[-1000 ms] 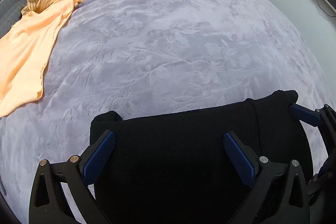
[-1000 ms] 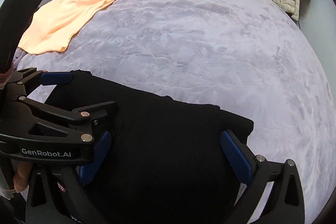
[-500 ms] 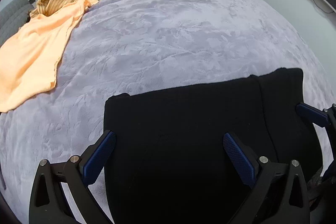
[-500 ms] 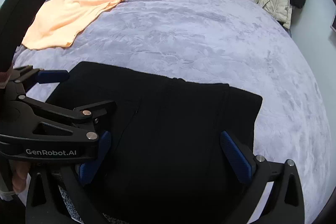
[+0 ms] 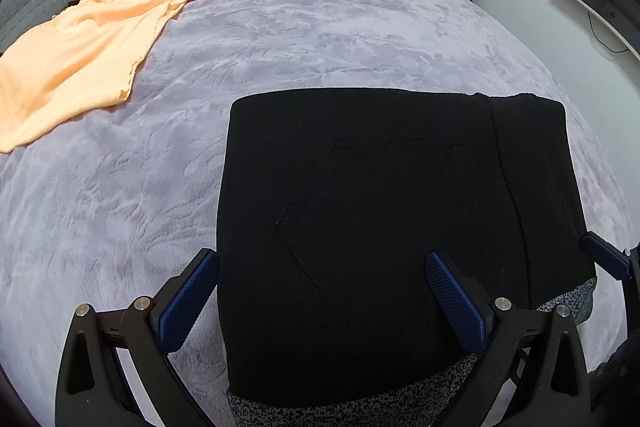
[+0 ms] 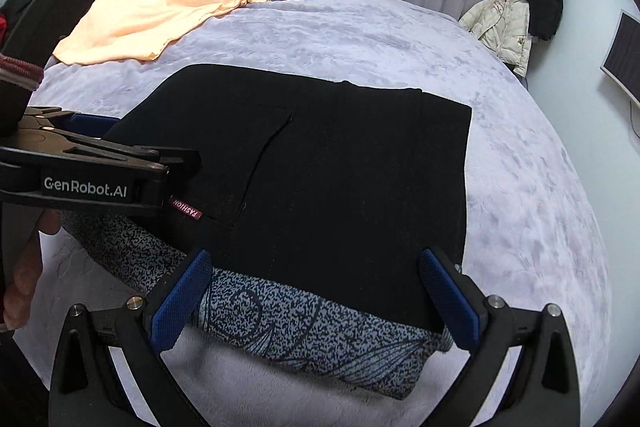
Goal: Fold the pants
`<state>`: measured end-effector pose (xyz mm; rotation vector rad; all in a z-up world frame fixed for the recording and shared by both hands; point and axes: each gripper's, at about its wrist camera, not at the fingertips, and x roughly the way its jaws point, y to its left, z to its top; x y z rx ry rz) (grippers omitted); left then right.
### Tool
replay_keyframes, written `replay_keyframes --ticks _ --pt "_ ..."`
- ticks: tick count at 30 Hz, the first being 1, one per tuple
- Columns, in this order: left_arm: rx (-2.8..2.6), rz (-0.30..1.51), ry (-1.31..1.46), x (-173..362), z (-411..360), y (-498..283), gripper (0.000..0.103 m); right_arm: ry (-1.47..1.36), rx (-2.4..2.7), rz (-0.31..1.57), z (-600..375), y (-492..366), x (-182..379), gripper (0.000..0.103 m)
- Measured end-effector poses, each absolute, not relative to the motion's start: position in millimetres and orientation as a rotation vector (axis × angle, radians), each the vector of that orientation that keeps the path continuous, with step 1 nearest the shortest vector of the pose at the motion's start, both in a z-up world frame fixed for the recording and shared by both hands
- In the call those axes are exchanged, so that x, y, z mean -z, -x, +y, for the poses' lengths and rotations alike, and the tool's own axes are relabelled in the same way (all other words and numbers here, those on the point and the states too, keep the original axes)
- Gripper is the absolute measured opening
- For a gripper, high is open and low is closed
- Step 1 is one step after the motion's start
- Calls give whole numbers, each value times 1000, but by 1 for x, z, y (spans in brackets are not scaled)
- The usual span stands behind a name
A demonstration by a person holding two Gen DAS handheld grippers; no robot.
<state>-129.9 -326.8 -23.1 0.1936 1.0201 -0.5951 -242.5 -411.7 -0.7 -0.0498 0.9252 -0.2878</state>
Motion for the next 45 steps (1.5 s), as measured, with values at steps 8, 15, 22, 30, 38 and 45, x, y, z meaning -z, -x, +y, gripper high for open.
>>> replay_keyframes --ticks 8,15,22,30,38,45 --pt "602 1041 -183 30 -329 127 103 77 247 965 -415 239 11 103" --pt "608 1075 -168 16 -329 117 103 55 198 995 -425 233 -9 103" --pt "565 1079 -226 17 -342 104 103 96 188 926 -455 191 -37 103" --pt "573 1148 -131 32 -333 94 103 22 42 1042 -485 156 2 103" --pt "546 990 -161 -5 -316 129 103 -50 182 889 -463 222 -39 103" --pt "563 925 -178 -16 -309 173 103 -88 380 848 -415 280 -40 103"
